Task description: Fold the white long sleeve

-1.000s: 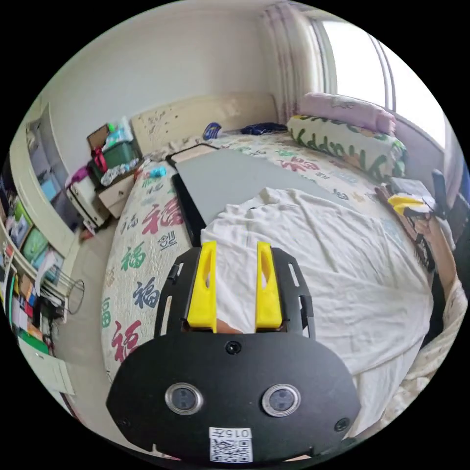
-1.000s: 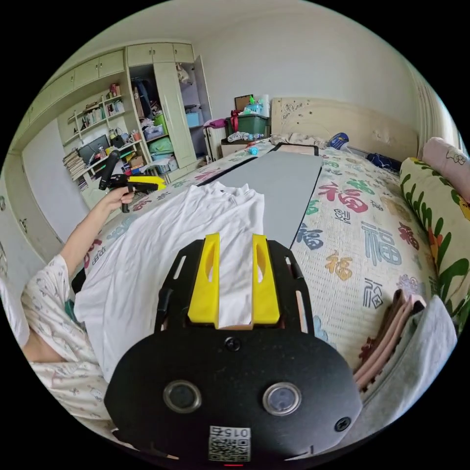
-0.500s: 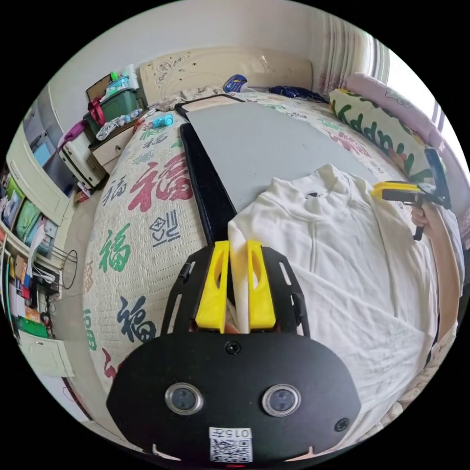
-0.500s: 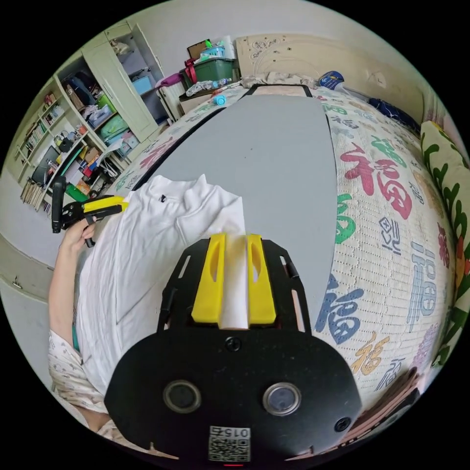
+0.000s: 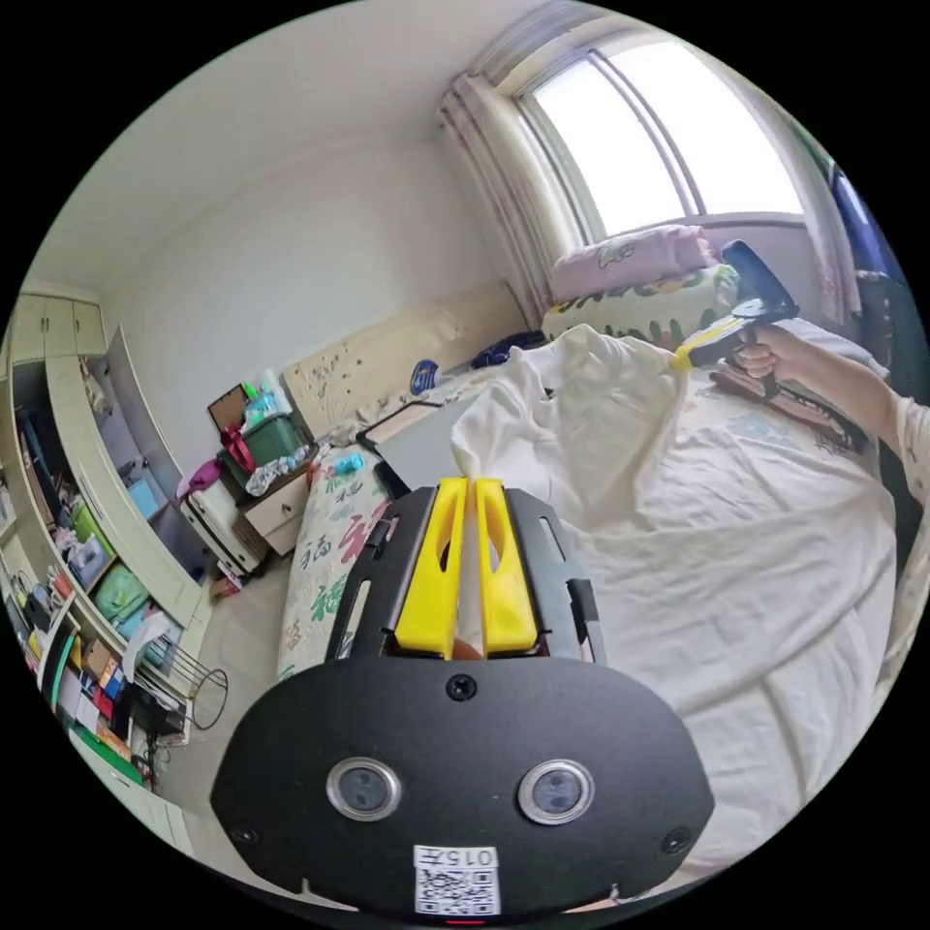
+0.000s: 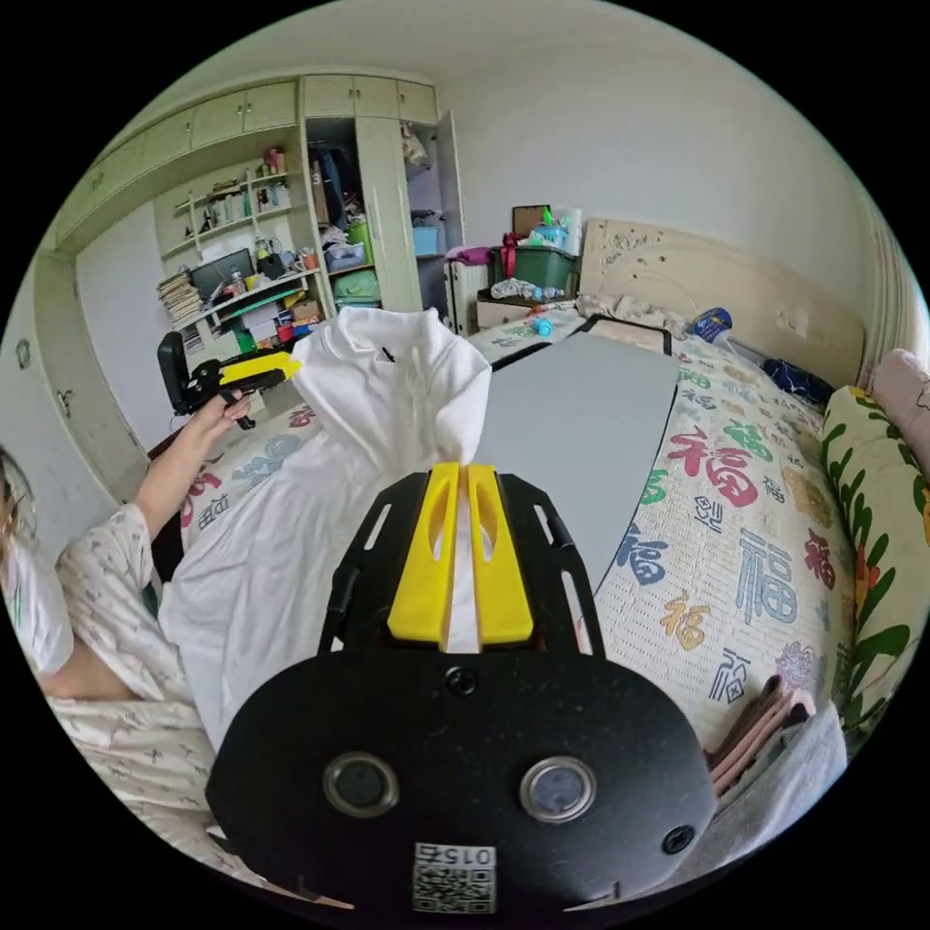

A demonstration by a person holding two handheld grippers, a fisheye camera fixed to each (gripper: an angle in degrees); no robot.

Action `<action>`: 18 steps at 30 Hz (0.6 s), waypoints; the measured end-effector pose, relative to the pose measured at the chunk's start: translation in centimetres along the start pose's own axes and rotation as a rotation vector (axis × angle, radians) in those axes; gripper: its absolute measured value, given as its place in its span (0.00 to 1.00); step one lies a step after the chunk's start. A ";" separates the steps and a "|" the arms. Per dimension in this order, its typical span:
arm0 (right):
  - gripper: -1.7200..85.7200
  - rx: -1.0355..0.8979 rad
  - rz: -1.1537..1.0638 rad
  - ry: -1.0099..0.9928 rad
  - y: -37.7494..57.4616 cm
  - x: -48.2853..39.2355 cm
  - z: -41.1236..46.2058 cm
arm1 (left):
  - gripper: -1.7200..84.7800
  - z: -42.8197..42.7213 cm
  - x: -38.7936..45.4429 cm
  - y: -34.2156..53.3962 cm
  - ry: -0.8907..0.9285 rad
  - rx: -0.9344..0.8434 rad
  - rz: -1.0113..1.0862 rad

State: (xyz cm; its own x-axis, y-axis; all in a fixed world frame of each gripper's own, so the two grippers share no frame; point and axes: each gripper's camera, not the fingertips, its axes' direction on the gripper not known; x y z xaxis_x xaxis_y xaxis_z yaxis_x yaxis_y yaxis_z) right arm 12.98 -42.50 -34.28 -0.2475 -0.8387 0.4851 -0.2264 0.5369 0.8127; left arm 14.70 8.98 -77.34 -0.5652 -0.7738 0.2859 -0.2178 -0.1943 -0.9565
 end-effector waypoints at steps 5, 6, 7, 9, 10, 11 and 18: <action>0.02 -0.012 -0.096 -0.166 15.9 -9.7 -9.2 | 0.03 -19.5 11.0 14.5 0.086 0.067 0.062; 0.02 -0.013 -0.094 -0.184 17.6 -10.4 -9.6 | 0.03 -20.6 12.3 16.5 0.113 0.066 0.062; 0.01 -0.017 -0.093 -0.224 20.5 -11.6 -10.2 | 0.03 -22.3 14.9 20.1 0.150 0.051 0.072; 0.01 -0.048 -0.070 -0.199 22.9 -12.5 -10.6 | 0.03 -23.6 17.7 23.7 0.128 0.001 0.049; 0.01 -0.052 -0.068 -0.168 23.3 -12.7 -11.2 | 0.03 -24.3 18.4 24.9 0.088 -0.008 0.026; 0.01 -0.043 -0.063 -0.167 22.9 -12.5 -12.4 | 0.03 -25.4 18.3 25.3 0.089 0.022 0.003; 0.01 -0.057 -0.012 -0.105 22.2 -11.3 -16.7 | 0.03 -29.2 17.1 25.8 0.138 0.075 -0.004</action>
State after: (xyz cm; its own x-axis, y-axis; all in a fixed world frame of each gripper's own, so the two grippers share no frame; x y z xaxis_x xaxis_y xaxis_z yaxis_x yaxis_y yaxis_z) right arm 26.47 -22.57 -16.33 -0.3433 -0.8291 0.4412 -0.1763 0.5183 0.8368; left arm -23.85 8.36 -95.40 -0.6697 -0.6837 0.2900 -0.1627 -0.2459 -0.9555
